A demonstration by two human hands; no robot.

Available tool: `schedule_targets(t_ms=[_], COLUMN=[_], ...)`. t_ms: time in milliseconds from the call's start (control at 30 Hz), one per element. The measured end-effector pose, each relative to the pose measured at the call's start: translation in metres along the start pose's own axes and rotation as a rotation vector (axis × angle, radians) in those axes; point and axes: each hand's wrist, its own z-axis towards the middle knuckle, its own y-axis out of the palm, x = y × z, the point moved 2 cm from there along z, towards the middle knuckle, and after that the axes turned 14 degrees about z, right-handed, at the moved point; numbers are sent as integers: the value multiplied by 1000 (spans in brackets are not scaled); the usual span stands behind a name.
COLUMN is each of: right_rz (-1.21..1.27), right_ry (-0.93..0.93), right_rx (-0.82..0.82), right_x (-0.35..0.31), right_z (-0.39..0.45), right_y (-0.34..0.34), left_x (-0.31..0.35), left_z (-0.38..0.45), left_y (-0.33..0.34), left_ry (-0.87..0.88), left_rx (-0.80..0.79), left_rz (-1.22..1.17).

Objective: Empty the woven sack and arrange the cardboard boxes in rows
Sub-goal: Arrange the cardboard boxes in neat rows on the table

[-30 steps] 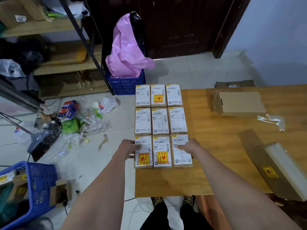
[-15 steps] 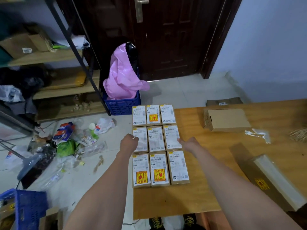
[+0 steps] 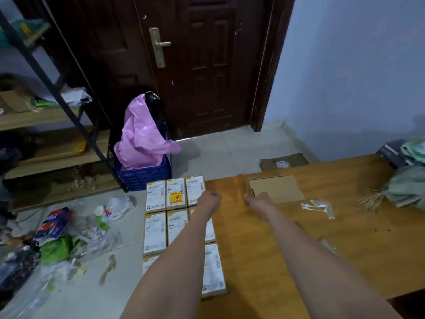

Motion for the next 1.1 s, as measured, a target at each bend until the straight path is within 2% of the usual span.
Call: schedule_targets(t_ms=[200, 333, 500, 633, 833, 1100], right_rz=[-9, -88, -175, -192, -90, -34], right_ry=[0, -12, 24, 88, 154, 202], right_rx=[99, 175, 188, 149, -44, -23], right_x=[-3, -4, -3, -1, 9, 15], right_z=[53, 88, 126, 152, 184, 192], right_y=[-73, -117, -140, -146, -151, -192], left_x=[58, 83, 108, 117, 116, 129], left_z=[31, 50, 67, 83, 99, 109], left_y=[60, 83, 105, 121, 138, 164], left_ry=[-116, -163, -203, -186, -227, -237], left_rx=[-125, -133, -165, -170, -195, -359], left_rz=[-147, -126, -179, -181, -231, -239])
